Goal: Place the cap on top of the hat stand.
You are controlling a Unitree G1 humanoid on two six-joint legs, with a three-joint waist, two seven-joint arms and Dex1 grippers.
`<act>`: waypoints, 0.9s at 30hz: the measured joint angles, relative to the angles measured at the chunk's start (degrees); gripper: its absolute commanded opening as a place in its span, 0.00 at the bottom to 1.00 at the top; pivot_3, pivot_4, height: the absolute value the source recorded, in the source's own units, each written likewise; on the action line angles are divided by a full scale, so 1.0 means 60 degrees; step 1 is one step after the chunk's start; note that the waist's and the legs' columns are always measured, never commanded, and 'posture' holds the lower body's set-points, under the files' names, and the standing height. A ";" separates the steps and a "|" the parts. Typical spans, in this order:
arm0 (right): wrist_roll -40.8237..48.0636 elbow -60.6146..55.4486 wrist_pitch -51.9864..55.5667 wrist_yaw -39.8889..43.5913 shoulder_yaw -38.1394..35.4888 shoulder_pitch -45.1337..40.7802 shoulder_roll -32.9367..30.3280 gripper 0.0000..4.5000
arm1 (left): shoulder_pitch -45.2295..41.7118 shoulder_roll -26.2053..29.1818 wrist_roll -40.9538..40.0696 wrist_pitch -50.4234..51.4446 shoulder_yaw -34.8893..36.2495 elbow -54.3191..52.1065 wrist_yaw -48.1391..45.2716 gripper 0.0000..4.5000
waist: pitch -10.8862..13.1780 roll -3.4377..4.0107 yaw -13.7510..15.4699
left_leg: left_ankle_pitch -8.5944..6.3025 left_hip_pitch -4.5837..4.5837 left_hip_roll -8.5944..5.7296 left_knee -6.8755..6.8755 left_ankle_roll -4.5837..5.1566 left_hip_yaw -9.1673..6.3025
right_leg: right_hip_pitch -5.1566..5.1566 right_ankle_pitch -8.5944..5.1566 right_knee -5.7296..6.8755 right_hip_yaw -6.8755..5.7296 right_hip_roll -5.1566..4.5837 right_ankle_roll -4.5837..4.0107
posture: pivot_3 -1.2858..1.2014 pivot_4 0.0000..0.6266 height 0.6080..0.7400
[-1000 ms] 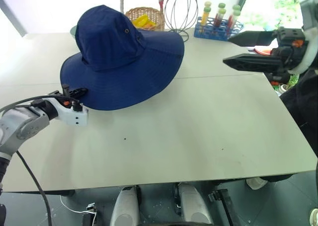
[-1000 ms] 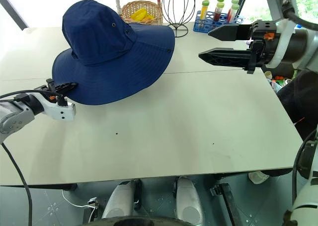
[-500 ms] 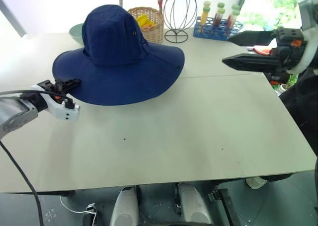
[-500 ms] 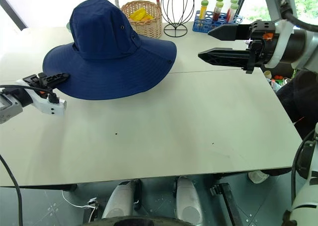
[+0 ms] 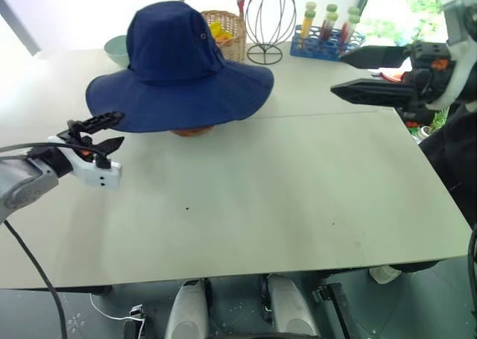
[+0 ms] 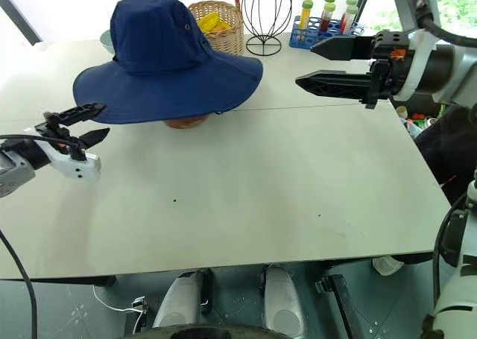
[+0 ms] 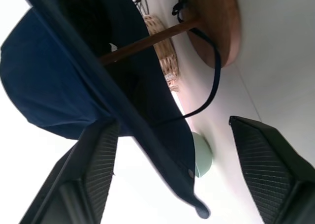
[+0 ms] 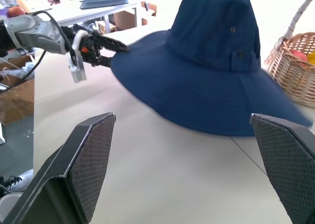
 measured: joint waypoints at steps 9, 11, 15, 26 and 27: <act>-0.0275 0.0339 -0.0320 0.0293 0.0175 -0.0121 0.0107 1.00 | 0.3145 0.0037 -0.3904 -0.0116 0.2793 -0.1949 -0.2035 0.76 | 0.0001 0.0001 -0.0030 | -0.0001 0.0001 0.0005 -0.0003 -0.0001 0.0004 | -0.0003 -0.0015 -0.0003 0.0001 -0.0002 -0.0032 | 0.52 0.24 1.00; -0.0437 0.0419 -0.0515 0.0446 0.0225 -0.0138 0.0110 1.00 | 0.4211 -0.0061 -0.5715 0.0950 0.3603 -0.2945 -0.3362 0.76 | 0.0001 0.0003 -0.0036 | -0.0001 0.0002 0.0006 -0.0002 -0.0002 0.0008 | -0.0002 -0.0015 -0.0005 0.0003 -0.0006 -0.0032 | 0.52 0.24 1.00; -0.0735 0.0698 -0.0832 0.0785 0.0420 -0.0216 0.0113 1.00 | 0.6019 -0.0393 -0.9765 0.5076 0.5272 -0.5341 -0.5839 0.76 | 0.0005 0.0002 -0.0039 | -0.0001 0.0001 0.0007 -0.0001 -0.0002 0.0006 | -0.0002 -0.0016 -0.0007 0.0002 -0.0002 -0.0033 | 0.52 0.24 1.00; -0.1627 0.2126 -0.1497 0.1642 0.1021 -0.1229 0.0224 1.00 | 0.3628 0.1273 -1.8036 1.4726 0.9304 -0.3231 -0.8278 0.76 | 0.0013 0.0013 -0.0115 | 0.0000 0.0014 0.0004 -0.0009 0.0000 0.0008 | 0.0004 -0.0022 -0.0004 -0.0004 0.0017 -0.0027 | 0.52 0.24 1.00; -0.1684 0.2257 -0.1542 0.1693 0.1062 -0.1280 0.0249 1.00 | 0.3628 0.1273 -1.7867 1.4921 0.9303 -0.3073 -0.8559 0.76 | 0.0013 0.0012 -0.0118 | 0.0000 0.0013 0.0006 -0.0010 -0.0001 0.0007 | 0.0002 -0.0022 -0.0004 -0.0005 0.0019 -0.0027 | 0.52 0.24 1.00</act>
